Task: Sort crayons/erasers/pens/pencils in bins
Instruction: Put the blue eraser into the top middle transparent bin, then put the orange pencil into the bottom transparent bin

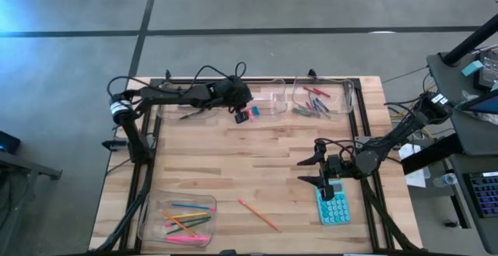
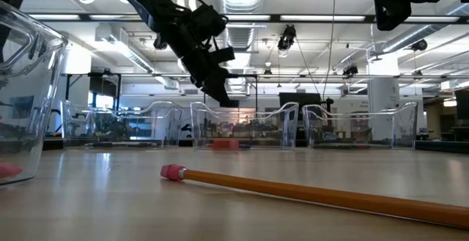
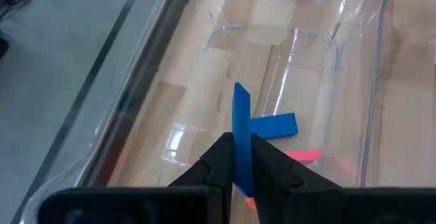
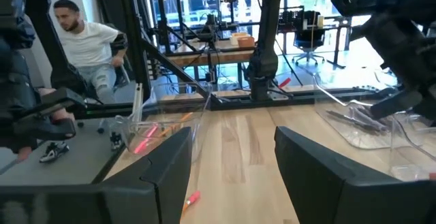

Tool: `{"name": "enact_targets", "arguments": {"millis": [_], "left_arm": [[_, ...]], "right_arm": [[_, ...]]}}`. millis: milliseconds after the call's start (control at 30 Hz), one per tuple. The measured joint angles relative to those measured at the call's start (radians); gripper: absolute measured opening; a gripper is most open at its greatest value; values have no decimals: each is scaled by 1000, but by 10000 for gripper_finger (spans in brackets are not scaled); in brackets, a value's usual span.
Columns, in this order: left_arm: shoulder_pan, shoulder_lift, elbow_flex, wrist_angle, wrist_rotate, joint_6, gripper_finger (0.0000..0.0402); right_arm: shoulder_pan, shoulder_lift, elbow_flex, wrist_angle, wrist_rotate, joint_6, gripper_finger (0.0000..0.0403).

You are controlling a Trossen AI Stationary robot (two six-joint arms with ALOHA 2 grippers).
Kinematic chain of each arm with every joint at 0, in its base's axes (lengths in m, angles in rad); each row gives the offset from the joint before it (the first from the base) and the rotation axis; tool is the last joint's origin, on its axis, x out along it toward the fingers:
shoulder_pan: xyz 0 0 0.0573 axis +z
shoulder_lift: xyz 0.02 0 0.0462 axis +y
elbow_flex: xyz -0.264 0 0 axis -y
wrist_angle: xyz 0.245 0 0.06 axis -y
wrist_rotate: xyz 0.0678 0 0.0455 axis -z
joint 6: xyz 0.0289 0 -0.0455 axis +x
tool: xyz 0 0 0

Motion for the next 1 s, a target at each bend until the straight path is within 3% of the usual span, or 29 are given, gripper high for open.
{"name": "enact_targets", "arguments": {"millis": [467, 700, 1000], "left_arm": [[-9, -30, 3, -3, -14, -34, 169], [-65, -97, 3, 1, 111, -24, 175], [-235, -188, 2, -3, 121, 0, 176]], "right_arm": [[0, 0, 0, -1, 0, -3, 199], [0, 0, 0, -4, 1, -3, 199], [0, 0, 0, -6, 5, -3, 199]]}}
